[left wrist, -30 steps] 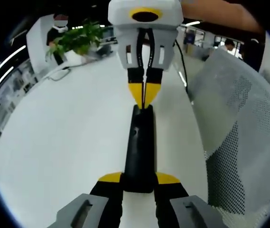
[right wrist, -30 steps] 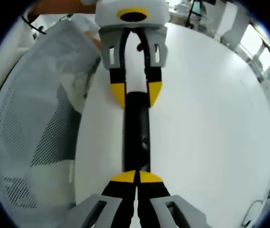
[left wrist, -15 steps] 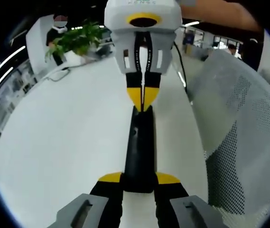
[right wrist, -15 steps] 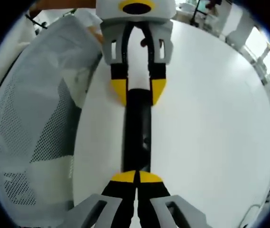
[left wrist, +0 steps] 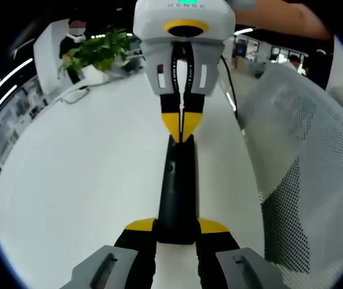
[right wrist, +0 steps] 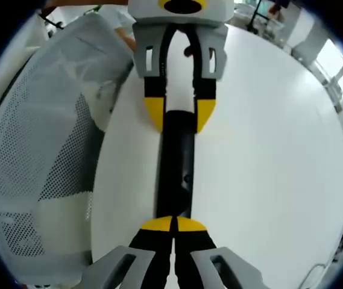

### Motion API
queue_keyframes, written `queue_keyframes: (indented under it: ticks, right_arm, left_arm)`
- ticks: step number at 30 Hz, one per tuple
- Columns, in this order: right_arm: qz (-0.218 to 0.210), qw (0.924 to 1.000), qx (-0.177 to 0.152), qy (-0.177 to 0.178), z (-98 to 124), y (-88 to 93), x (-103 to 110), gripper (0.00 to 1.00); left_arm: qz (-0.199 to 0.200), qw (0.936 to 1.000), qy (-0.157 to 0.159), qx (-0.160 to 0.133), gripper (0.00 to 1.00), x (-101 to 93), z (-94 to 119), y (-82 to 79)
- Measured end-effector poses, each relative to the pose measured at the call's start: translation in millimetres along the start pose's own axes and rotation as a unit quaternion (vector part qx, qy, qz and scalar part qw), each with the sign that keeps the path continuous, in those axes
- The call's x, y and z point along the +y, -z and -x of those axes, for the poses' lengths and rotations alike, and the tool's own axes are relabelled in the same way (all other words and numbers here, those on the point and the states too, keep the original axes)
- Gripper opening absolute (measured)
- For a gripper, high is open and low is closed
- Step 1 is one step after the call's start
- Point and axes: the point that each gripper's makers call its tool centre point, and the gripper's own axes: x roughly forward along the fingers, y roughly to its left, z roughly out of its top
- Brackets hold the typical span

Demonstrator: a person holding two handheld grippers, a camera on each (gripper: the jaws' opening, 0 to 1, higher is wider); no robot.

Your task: Press the specified remote control buttons in sequence, fully releasing each button before pressing the next.

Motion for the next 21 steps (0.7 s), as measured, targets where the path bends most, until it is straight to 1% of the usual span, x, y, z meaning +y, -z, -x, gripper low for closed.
queue_keyframes:
  ticks: [21]
  right_arm:
    - [-0.006,0.9999,-0.007,0.006,2.3,0.8,0.1,0.00]
  left_arm:
    - [-0.003,1.0000,-0.001,0.005,0.24,0.5,0.1,1.1]
